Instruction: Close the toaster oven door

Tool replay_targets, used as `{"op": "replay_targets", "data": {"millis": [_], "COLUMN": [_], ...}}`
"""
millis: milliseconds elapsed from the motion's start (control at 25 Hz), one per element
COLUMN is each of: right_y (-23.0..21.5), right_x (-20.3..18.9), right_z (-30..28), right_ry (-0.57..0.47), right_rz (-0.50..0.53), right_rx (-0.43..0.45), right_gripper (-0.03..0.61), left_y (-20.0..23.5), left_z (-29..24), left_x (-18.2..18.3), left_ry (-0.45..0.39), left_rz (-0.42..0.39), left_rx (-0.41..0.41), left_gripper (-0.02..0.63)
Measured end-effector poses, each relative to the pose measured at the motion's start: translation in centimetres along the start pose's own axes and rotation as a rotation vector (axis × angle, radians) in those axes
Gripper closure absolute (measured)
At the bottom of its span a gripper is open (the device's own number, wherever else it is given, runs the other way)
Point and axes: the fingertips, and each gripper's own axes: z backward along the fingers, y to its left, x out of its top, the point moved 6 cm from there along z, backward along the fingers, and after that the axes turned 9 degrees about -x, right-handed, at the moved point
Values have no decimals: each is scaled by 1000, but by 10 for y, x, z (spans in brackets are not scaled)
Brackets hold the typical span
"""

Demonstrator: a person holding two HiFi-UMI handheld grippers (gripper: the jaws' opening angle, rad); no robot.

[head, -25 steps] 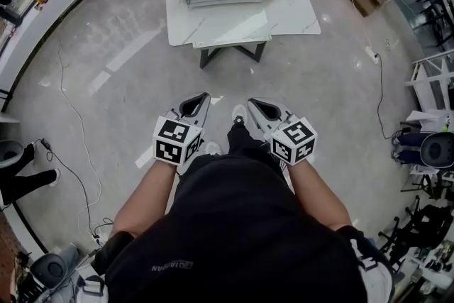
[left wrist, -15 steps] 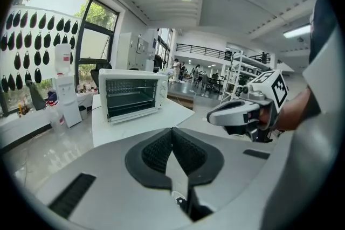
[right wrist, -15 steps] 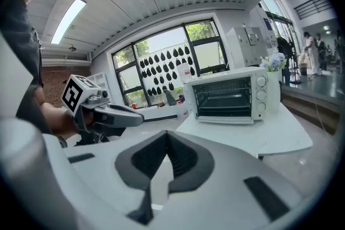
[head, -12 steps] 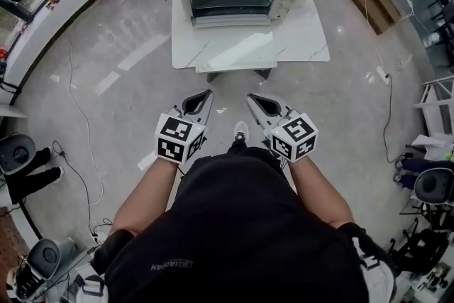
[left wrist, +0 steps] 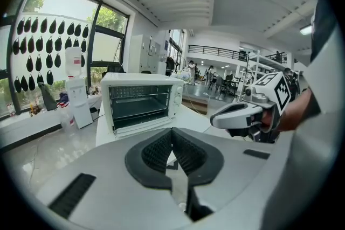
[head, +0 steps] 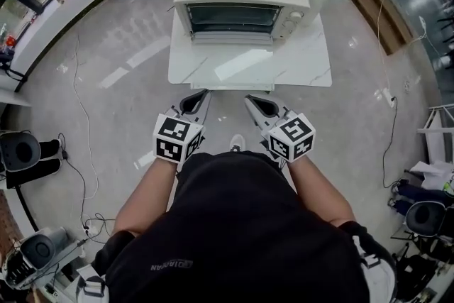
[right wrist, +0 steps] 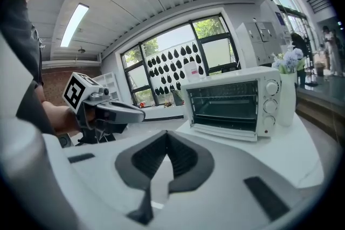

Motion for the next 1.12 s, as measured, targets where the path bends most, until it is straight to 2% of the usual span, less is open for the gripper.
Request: {"op": "replay_targets", "data": {"millis": [200,360,520,1120], "right_y": [-18,-24,-27,-4], "right_x": [2,4,7,46], "right_z": [-12,-19,-26,-66], "right_ry": [4,10,7,-46], "right_rz": [26,5,17,10], "right_rx": [26,41,22,-179], "right_gripper": [577,577,577,575], "left_y": [5,13,34,89], "left_z": [-9,-10,-12,-7], "left_x": [1,0,6,25], "left_ry": [-4,9,-3,48], "left_rz": [23,25,37,-66], "left_rx": [47,59,71,-110], "left_gripper": [611,611,611,611]}}
